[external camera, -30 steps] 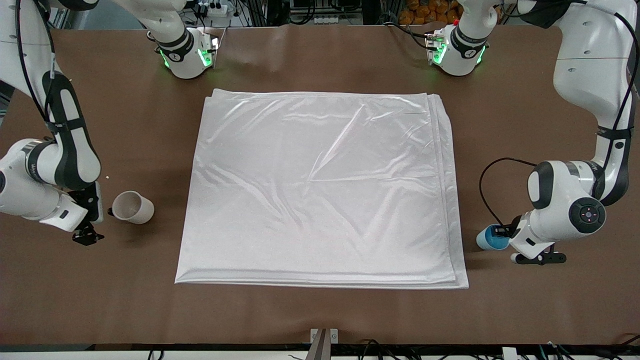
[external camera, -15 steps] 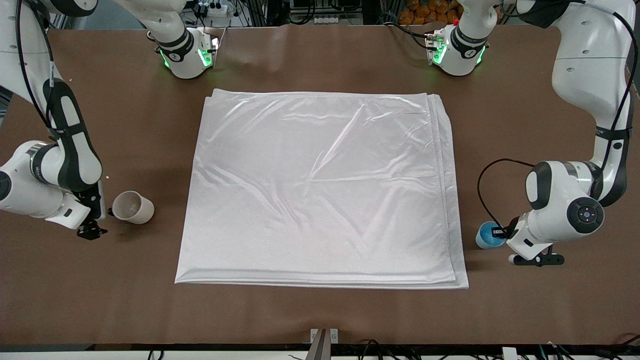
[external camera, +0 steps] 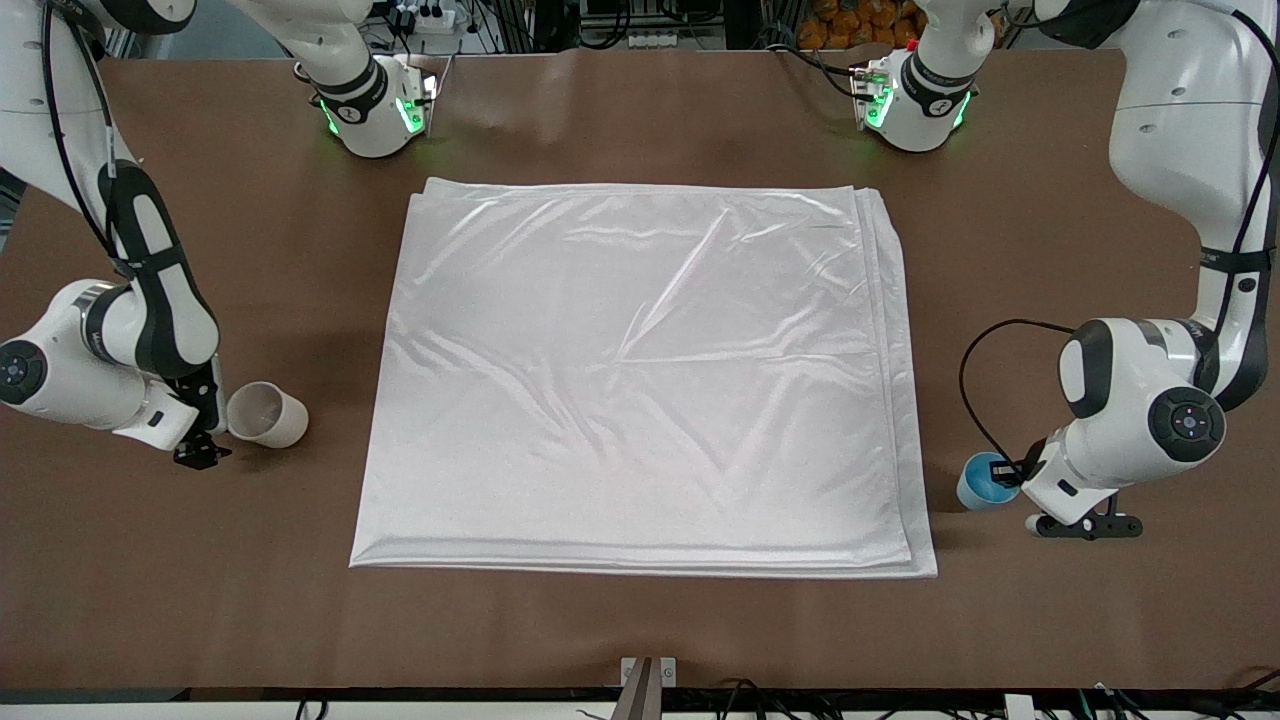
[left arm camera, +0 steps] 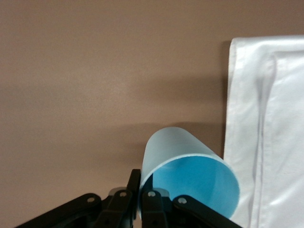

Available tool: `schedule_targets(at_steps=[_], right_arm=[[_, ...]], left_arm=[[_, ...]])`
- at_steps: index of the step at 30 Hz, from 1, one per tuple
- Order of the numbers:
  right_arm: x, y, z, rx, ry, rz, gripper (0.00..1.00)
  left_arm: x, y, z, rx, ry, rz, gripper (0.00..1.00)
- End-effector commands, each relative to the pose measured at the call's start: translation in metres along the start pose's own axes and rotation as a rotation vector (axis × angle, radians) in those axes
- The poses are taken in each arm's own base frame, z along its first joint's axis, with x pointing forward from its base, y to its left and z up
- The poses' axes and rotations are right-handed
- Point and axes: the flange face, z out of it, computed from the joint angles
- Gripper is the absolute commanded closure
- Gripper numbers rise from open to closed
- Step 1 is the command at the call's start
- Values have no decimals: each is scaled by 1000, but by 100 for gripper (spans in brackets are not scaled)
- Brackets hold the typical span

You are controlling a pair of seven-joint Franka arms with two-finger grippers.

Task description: Place blue cup into white mug on cloth

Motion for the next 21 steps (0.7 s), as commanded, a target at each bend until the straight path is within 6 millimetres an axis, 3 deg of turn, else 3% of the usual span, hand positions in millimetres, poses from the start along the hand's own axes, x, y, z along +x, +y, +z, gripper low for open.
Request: schedule_targets(at_steps=[1, 7, 17, 21], right_arm=[[1, -5, 3, -12, 14, -2, 3], [3, -5, 3, -12, 20, -5, 38], [9, -2, -1, -14, 35, 0, 83], [13, -4, -1, -14, 52, 13, 92]], left_arm=[[-3, 4, -21, -24, 15, 15, 100], [-3, 6, -33, -23, 24, 19, 100], [-5, 21, -74, -29, 40, 35, 100], [-7, 19, -86, -27, 43, 35, 100]])
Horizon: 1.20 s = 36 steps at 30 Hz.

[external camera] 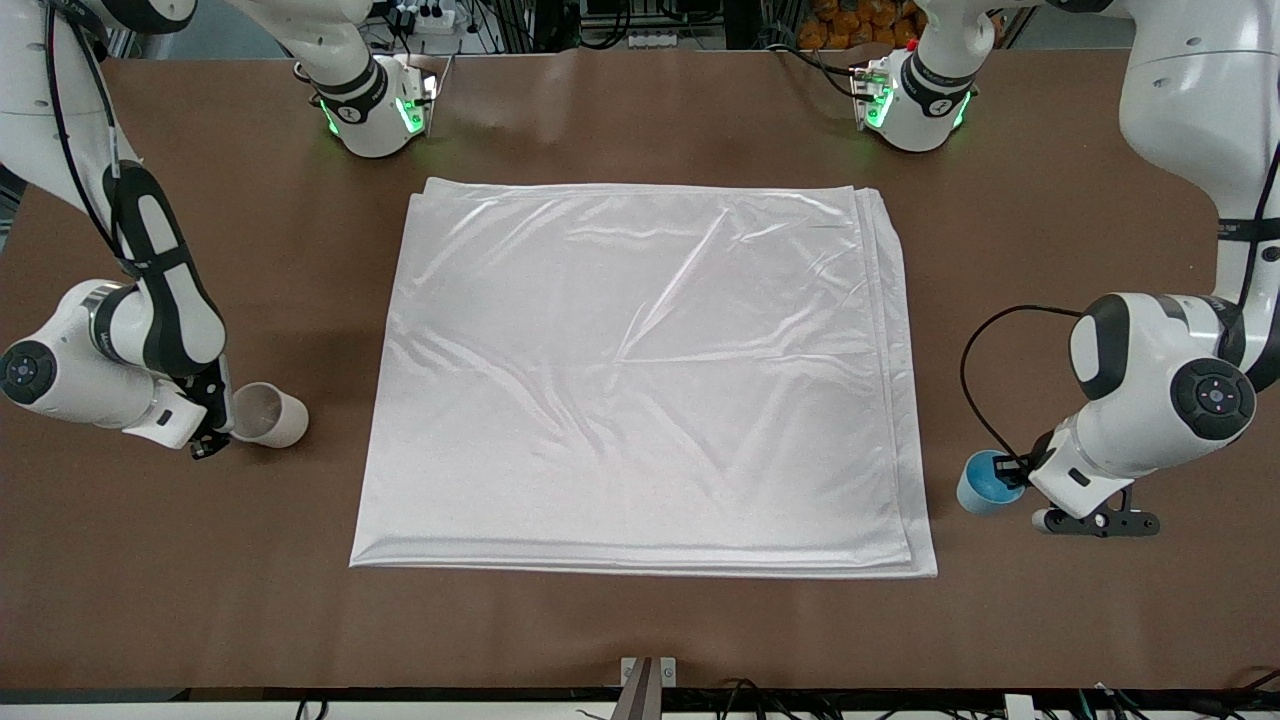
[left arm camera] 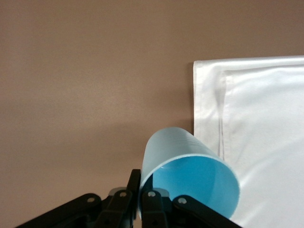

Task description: Place blue cup into white mug on cloth

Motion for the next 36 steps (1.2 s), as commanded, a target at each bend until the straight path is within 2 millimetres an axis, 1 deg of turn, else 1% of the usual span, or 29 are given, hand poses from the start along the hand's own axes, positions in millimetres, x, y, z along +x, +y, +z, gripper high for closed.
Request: schedule_targets(at_steps=[1, 3, 4, 5, 8, 10, 14, 17, 19, 22, 26, 29, 31, 36], right_arm=[[4, -6, -6, -11, 33, 8, 92], [4, -5, -8, -15, 30, 10, 93], [5, -4, -13, -23, 29, 11, 93], [5, -4, -17, -29, 31, 16, 94], [12, 1, -38, -45, 32, 18, 95], [21, 5, -52, -52, 38, 13, 98], [41, 13, -75, -71, 58, 37, 99], [59, 18, -88, -59, 67, 81, 98], [77, 22, -95, -52, 71, 104, 98], [105, 23, -101, -52, 70, 125, 98], [135, 24, -102, -62, 63, 162, 98], [170, 30, -104, -66, 62, 174, 98], [187, 33, -104, -62, 62, 204, 98], [247, 44, -105, -60, 59, 222, 97]], left_arm=[[-6, -1, -26, -12, -4, 8, 100], [-6, 0, -38, -9, 5, 9, 100], [-7, 0, -43, -8, 8, 9, 100], [-7, 1, -44, -8, 4, 11, 100], [-8, 2, -54, -6, 10, 13, 100], [-8, 1, -60, -5, 14, 13, 100], [-12, 2, -70, -3, -4, 18, 100], [-13, 2, -76, -2, -9, 17, 100], [-14, 7, -84, -6, 0, 25, 100], [-15, 11, -87, -9, -1, 31, 100], [-16, 19, -98, -12, 12, 40, 100], [-17, 30, -102, -19, 12, 55, 100], [-21, 35, -107, -21, -8, 62, 100], [-25, 50, -115, -31, -15, 84, 100]])
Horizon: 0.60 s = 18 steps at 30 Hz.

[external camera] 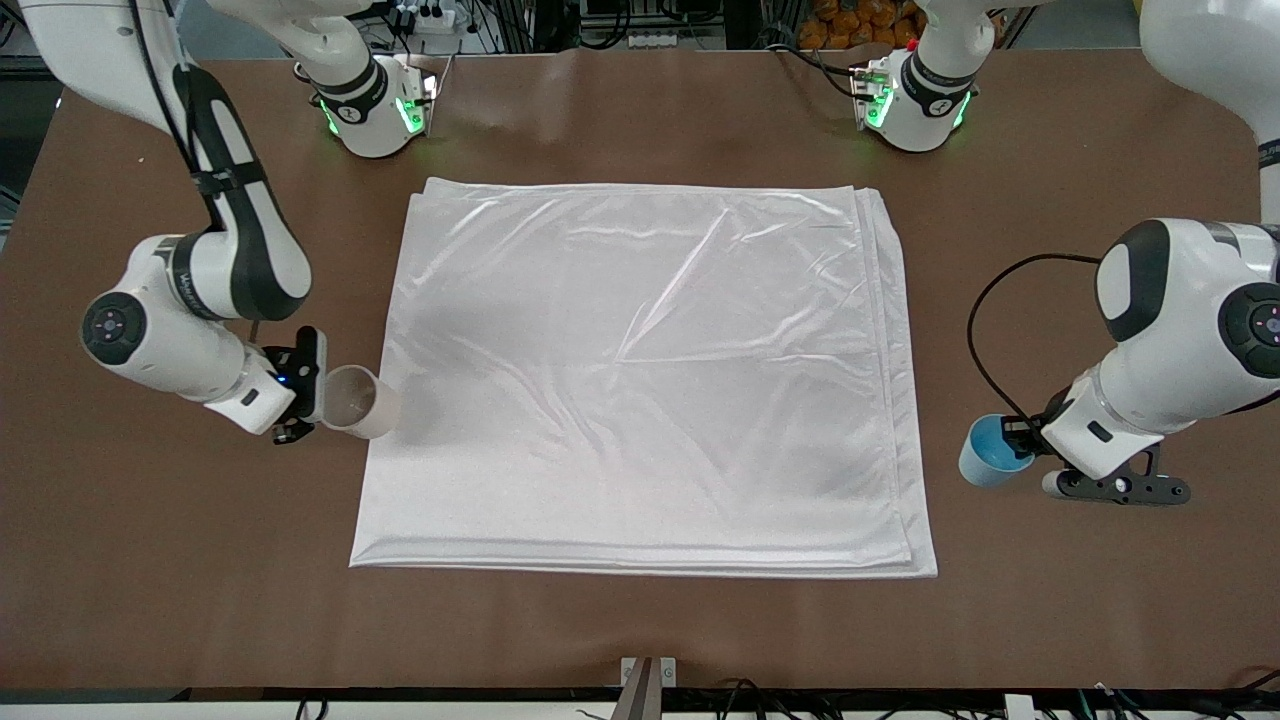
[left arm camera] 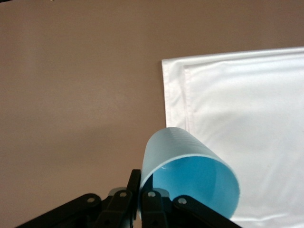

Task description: Place blue cup into white mug on cloth

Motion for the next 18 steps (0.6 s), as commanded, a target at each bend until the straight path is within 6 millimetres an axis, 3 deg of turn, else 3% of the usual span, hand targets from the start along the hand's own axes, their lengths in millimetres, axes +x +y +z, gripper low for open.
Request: schedule_targets(at_steps=[1, 6, 18], right_arm=[[59, -11, -5, -16, 6, 47, 97], [120, -16, -1, -21, -1, 91, 97], [228, -33, 32, -35, -6, 119, 97]], left_arm=[[-7, 16, -16, -26, -10, 30, 100], [-8, 28, -18, -42, -14, 41, 100], [-13, 44, -14, -75, -46, 34, 100]])
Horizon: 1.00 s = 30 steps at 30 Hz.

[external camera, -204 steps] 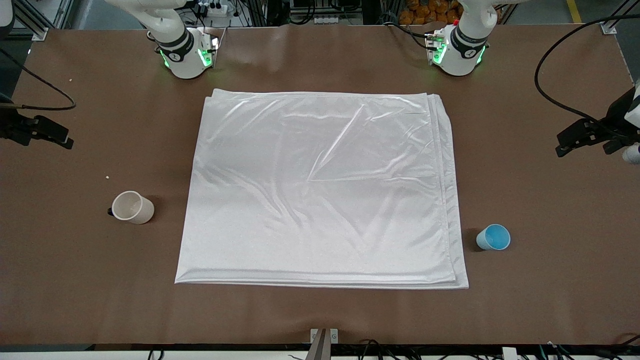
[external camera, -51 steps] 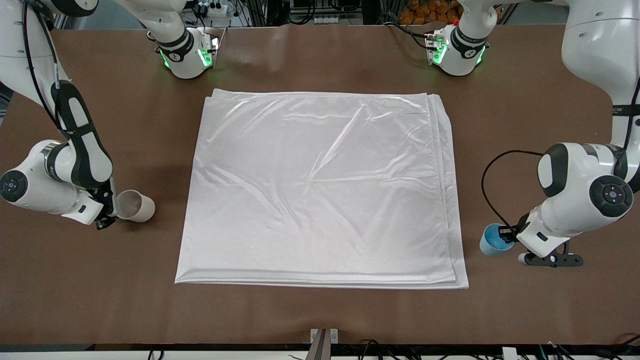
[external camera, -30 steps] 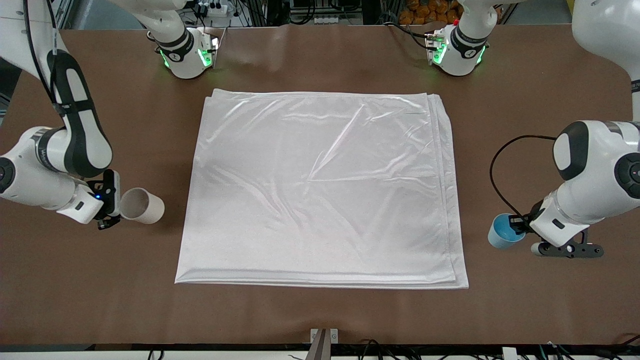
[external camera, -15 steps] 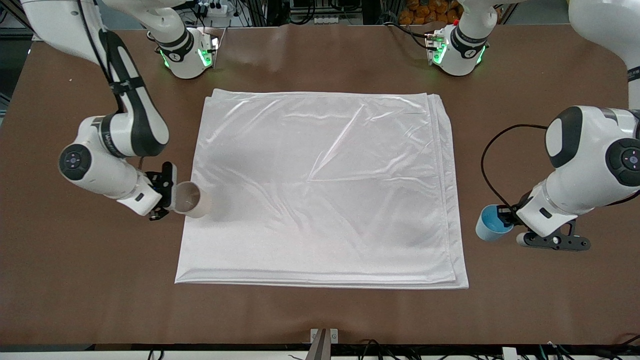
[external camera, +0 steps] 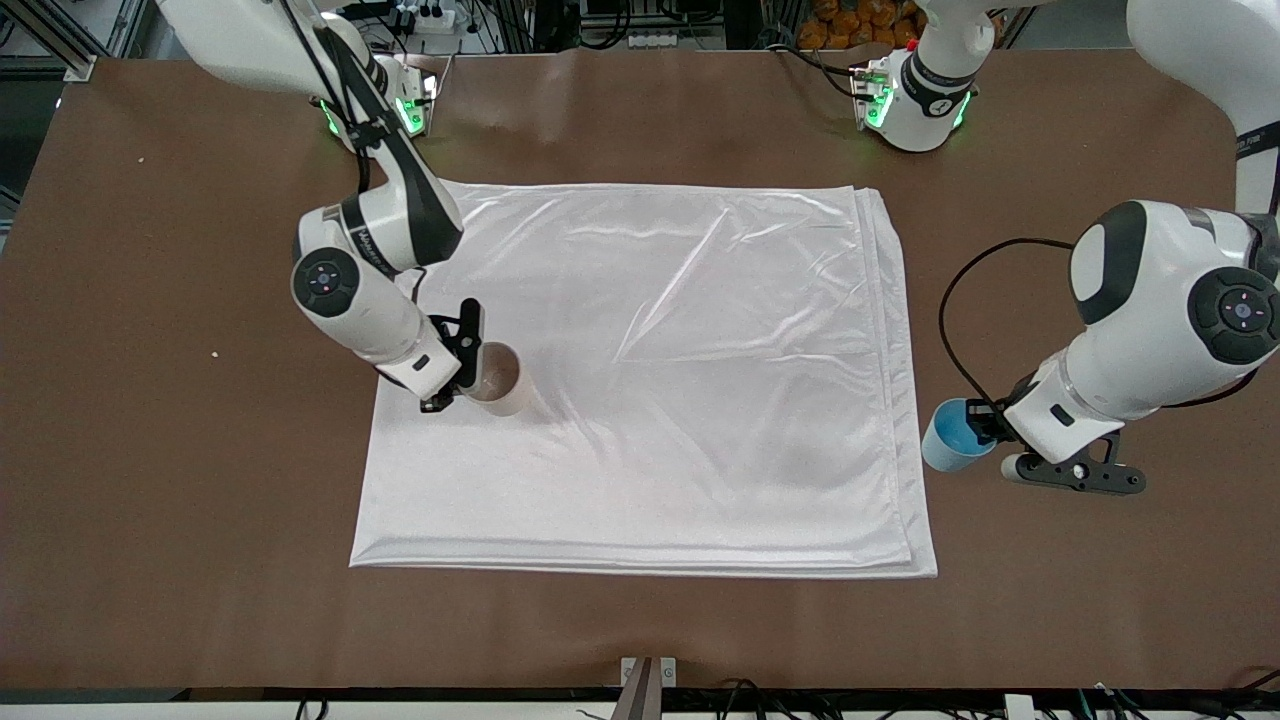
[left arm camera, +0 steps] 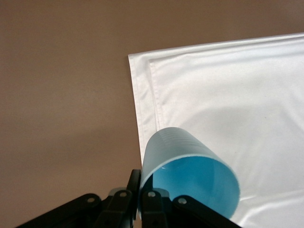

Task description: Place blue cup into white mug on cloth

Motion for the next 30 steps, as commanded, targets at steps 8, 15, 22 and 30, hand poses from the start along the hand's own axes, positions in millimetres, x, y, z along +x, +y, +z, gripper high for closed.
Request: schedule_targets(at_steps=[8, 15, 22, 30], right_arm=[[78, -18, 45, -5, -22, 4, 96], [125, -35, 72, 1, -28, -19, 94], [152, -39, 84, -13, -37, 5, 93], [165, -45, 92, -32, -49, 18, 86]], left_arm=[[-8, 19, -5, -23, -32, -38, 100], [-8, 29, -6, -30, -31, -49, 100], [-8, 32, -5, -29, -33, -52, 100], [-9, 43, -6, -31, -32, -47, 100]])
